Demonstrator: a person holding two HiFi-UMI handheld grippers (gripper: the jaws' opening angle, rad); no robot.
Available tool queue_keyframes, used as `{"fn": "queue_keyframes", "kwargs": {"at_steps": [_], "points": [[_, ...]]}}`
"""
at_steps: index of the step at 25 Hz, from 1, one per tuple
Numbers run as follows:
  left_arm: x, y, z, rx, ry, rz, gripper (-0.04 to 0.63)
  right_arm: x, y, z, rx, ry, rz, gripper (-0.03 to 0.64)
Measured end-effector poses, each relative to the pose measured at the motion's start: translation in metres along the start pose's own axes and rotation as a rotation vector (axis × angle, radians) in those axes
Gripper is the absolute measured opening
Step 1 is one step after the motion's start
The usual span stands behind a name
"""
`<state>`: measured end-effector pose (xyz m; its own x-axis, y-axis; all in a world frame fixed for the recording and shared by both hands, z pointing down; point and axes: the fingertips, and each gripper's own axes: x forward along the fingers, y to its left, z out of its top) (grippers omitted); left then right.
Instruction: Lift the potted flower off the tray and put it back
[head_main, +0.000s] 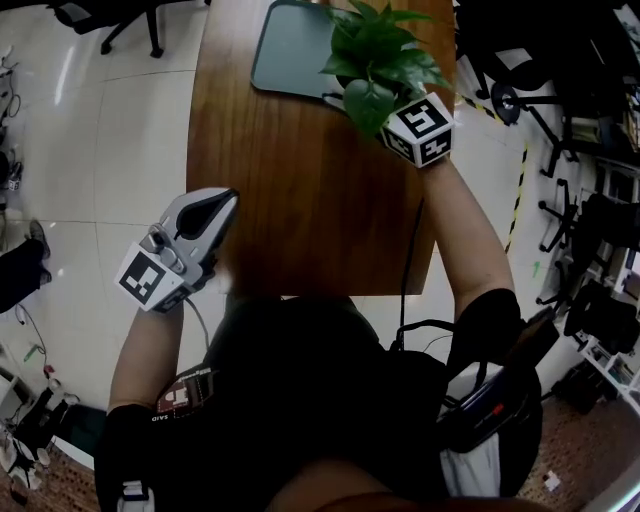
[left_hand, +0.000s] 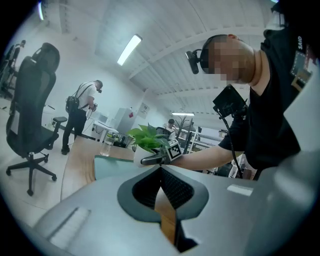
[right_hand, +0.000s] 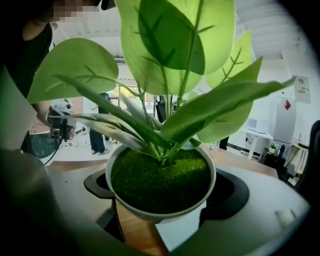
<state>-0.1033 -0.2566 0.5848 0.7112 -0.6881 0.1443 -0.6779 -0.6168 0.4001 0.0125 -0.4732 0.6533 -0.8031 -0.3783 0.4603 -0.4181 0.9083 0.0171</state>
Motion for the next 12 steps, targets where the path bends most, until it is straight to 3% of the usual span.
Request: {"fn": "queue_keyframes", "kwargs": {"at_steps": [5, 12], "points": [[-0.001, -0.028, 0.011, 0.04, -0.009, -0.02, -0.002, -0.044, 0.067, 0.002, -0.019, -0.033, 0.066, 0.514], [-0.001, -0.061, 0.002, 0.051, -0.005, -0.048, -0.002, -0.076, 0.154, -0.035, -0.019, 0.022, 0.156, 0.514]]}}
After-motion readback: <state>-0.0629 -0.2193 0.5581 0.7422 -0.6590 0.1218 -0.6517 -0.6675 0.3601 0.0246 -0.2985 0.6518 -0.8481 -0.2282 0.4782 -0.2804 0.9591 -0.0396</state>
